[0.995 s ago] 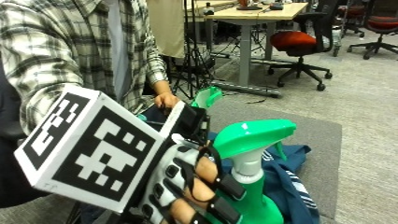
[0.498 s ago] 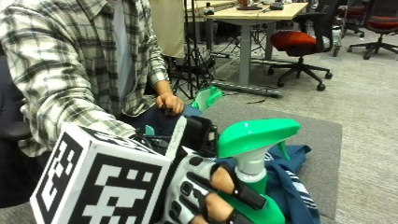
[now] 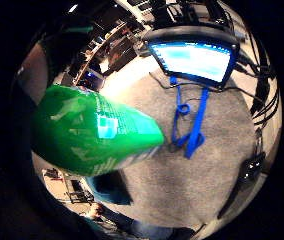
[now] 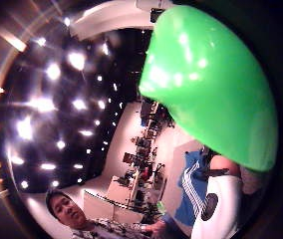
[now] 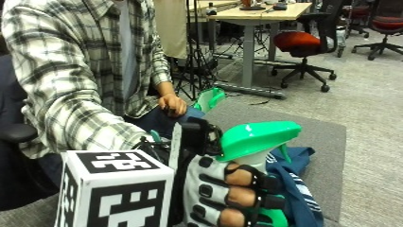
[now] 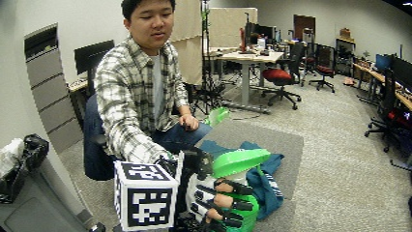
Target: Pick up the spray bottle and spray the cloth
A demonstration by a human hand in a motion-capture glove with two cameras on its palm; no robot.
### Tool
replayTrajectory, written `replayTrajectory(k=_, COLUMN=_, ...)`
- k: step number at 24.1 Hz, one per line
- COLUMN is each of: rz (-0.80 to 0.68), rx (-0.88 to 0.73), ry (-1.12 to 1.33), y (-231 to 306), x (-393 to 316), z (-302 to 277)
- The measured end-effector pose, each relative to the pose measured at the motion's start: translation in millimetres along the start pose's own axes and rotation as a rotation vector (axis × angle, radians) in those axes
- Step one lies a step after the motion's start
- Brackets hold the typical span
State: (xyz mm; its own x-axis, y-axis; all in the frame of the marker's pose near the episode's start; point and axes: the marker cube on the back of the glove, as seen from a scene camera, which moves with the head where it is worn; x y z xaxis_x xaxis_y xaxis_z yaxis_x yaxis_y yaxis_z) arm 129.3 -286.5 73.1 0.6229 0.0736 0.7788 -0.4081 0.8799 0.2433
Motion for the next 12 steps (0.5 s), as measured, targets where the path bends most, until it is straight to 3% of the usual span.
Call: replayTrajectory(k=12, rz=-0.06, rx=-0.011, ry=-0.015, y=-4.6, x=-13.6, z=-1.4)
